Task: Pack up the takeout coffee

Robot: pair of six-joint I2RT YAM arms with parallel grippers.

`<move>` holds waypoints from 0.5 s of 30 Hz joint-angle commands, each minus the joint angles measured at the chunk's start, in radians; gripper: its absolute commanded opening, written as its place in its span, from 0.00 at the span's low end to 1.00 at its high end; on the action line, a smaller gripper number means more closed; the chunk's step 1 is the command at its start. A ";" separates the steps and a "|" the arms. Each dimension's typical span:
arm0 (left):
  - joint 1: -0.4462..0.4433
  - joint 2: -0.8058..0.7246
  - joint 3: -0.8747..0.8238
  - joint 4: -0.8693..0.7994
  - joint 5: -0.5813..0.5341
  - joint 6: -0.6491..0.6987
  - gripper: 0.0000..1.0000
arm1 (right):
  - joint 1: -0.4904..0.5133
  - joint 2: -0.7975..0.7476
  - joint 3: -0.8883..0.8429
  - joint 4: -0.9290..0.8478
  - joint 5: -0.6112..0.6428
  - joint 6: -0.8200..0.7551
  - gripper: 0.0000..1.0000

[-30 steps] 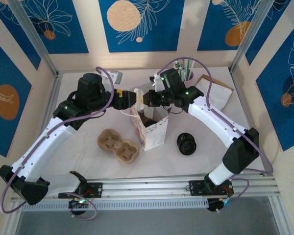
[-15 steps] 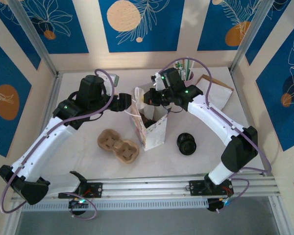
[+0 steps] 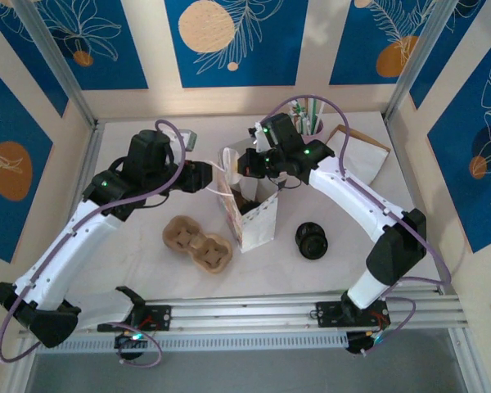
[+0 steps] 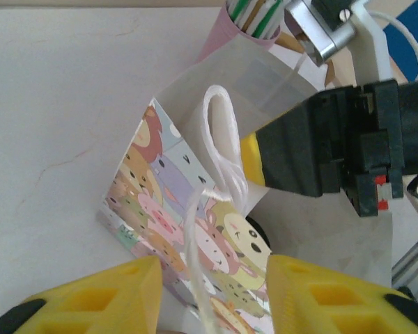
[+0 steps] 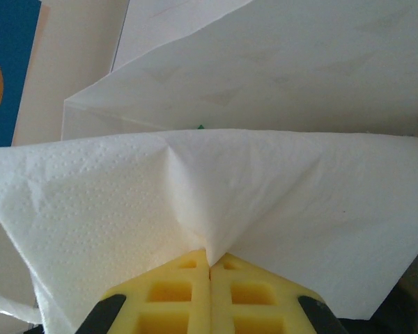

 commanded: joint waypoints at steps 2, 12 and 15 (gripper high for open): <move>0.002 -0.033 -0.009 -0.037 0.054 -0.012 0.32 | -0.001 -0.003 0.029 -0.033 0.015 0.008 0.01; 0.009 -0.064 -0.014 -0.098 -0.012 -0.011 0.05 | -0.032 -0.035 0.012 -0.039 0.038 0.022 0.01; 0.010 -0.074 -0.019 -0.100 -0.012 -0.011 0.05 | -0.046 -0.041 0.002 -0.033 0.037 0.030 0.01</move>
